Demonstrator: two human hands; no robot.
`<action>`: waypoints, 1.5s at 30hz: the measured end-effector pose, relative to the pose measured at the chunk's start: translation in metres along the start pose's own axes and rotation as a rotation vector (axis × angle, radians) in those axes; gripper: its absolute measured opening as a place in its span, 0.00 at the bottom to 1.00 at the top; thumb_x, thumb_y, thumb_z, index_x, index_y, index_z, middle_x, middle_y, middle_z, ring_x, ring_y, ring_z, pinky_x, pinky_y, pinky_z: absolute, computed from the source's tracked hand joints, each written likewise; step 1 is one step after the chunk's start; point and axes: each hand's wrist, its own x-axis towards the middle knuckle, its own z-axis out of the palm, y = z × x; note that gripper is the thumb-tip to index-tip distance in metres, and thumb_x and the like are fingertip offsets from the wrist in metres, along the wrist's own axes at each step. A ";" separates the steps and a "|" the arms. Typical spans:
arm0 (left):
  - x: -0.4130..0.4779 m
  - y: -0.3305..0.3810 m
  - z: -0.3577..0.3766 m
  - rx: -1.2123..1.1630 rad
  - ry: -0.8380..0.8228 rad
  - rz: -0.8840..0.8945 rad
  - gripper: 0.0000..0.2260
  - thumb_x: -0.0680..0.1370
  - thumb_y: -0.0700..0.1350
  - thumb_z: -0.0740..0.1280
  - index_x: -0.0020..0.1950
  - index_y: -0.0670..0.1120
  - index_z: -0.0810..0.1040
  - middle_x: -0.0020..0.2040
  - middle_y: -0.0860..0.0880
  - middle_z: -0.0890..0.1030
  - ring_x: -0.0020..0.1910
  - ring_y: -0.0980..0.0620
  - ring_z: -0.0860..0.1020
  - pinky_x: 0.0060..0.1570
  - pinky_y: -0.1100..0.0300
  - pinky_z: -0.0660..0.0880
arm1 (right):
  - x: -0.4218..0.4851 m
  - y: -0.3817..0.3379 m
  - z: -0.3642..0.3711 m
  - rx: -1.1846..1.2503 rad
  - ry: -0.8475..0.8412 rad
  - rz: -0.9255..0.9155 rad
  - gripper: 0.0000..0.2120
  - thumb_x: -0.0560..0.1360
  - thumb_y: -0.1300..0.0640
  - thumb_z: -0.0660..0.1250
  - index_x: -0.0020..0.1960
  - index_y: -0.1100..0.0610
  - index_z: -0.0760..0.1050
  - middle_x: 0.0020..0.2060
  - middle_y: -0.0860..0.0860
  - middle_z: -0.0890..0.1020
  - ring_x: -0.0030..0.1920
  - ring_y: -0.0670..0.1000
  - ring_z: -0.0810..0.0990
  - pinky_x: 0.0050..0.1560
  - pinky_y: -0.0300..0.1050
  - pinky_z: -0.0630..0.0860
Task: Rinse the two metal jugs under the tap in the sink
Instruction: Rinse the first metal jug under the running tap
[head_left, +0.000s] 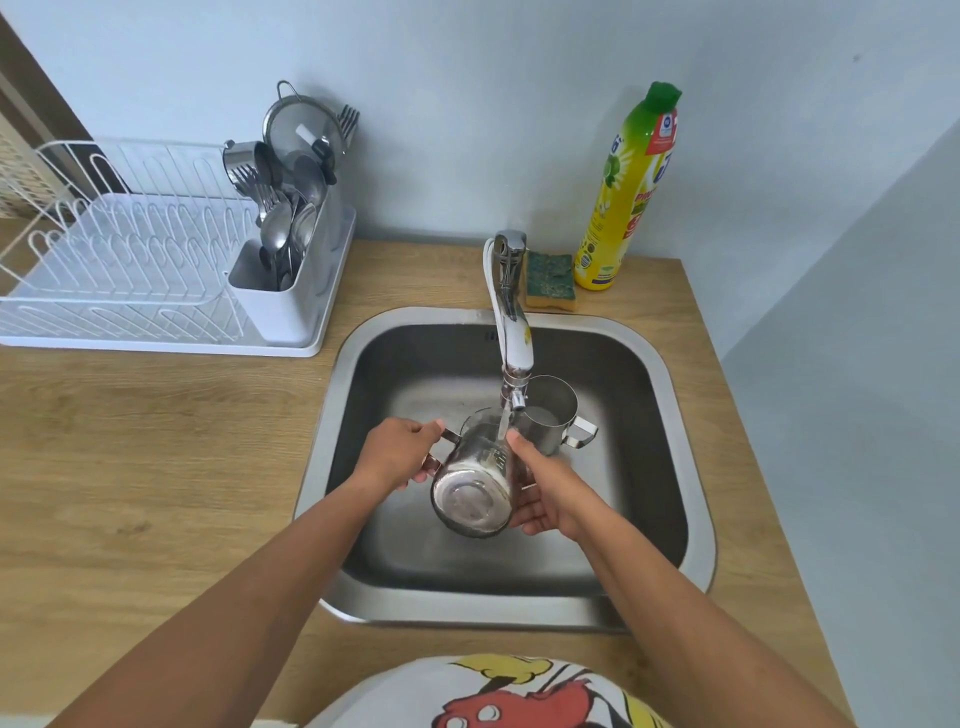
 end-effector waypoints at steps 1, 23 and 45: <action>0.000 0.001 0.000 0.006 -0.001 -0.004 0.15 0.79 0.55 0.64 0.45 0.46 0.83 0.25 0.50 0.80 0.19 0.54 0.72 0.22 0.63 0.66 | 0.000 0.000 0.000 -0.004 -0.004 0.007 0.31 0.74 0.29 0.56 0.44 0.57 0.77 0.29 0.55 0.83 0.27 0.53 0.82 0.30 0.40 0.74; -0.027 0.009 0.007 -0.417 -0.409 -0.061 0.15 0.82 0.50 0.62 0.60 0.41 0.78 0.55 0.36 0.83 0.51 0.38 0.84 0.44 0.50 0.83 | -0.052 -0.020 -0.017 -0.629 0.470 -0.490 0.41 0.60 0.32 0.74 0.69 0.41 0.63 0.61 0.43 0.78 0.61 0.49 0.77 0.58 0.49 0.78; -0.026 0.018 -0.008 -0.390 -0.185 0.232 0.02 0.76 0.37 0.72 0.45 0.41 0.80 0.57 0.55 0.83 0.53 0.51 0.82 0.50 0.57 0.80 | -0.022 -0.019 -0.018 -0.409 0.372 -0.753 0.38 0.66 0.59 0.80 0.67 0.40 0.64 0.61 0.39 0.74 0.61 0.41 0.74 0.63 0.43 0.75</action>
